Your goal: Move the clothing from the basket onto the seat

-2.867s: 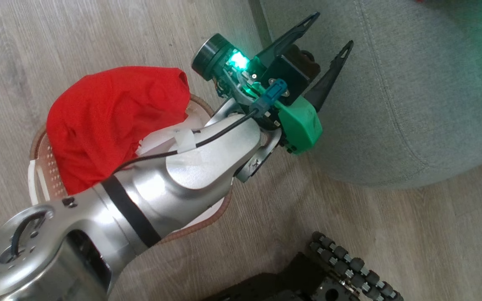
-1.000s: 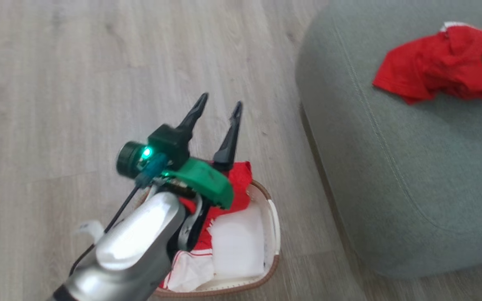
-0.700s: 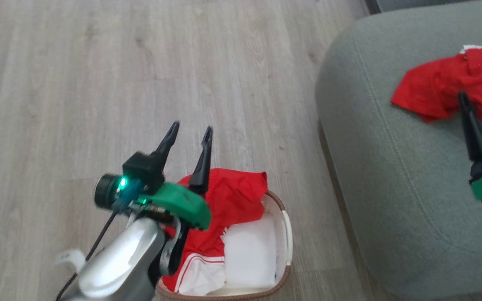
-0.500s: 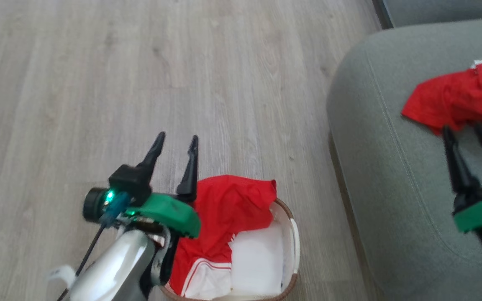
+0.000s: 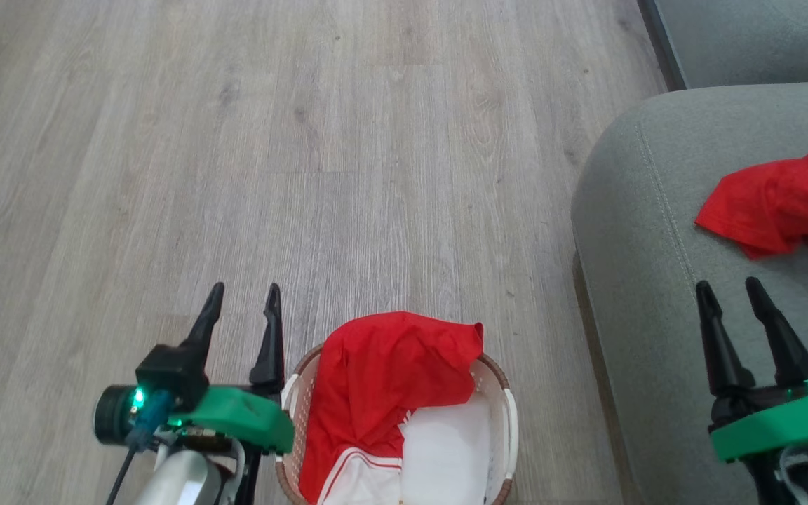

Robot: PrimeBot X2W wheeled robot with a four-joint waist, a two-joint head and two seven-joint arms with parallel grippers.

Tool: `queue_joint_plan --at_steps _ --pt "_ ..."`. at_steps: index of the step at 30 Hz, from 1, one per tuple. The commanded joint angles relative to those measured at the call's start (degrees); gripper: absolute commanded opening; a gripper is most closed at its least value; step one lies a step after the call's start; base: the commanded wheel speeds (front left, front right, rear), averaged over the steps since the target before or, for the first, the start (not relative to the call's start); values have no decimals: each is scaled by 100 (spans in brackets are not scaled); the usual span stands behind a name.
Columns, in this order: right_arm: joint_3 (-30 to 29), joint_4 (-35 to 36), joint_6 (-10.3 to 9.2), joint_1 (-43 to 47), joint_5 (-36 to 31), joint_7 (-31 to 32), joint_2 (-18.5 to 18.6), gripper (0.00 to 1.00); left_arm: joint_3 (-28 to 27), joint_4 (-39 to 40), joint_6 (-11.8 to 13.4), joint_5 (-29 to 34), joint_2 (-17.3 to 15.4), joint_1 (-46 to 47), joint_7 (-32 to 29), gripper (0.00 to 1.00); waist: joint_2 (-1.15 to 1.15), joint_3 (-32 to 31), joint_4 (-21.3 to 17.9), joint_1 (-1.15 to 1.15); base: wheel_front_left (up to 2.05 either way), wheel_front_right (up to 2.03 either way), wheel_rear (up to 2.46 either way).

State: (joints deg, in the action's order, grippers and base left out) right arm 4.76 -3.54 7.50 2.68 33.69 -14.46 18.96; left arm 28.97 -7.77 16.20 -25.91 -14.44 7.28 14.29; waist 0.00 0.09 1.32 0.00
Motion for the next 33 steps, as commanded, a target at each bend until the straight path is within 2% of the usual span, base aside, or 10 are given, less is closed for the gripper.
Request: queue_joint_plan --at_steps 1,8,21,33 --pt "18 271 -1 -43 -106 -53 51 100 -325 196 -69 122 1 108 71 100 0 1 -10 0 0 0 0" --pt "6 433 -1 92 -349 -53 -151 100 -719 239 -289 537 238 -166 71 100 0 29 -58 0 0 0 0" --pt "14 448 -1 22 -394 -53 -156 100 -1111 39 -712 1013 627 -255 71 100 0 78 -146 0 0 0 0" --pt "50 456 -1 -24 -366 -53 -136 100 -1334 -73 -916 1250 826 -264 71 100 0 124 -168 0 0 0 0"
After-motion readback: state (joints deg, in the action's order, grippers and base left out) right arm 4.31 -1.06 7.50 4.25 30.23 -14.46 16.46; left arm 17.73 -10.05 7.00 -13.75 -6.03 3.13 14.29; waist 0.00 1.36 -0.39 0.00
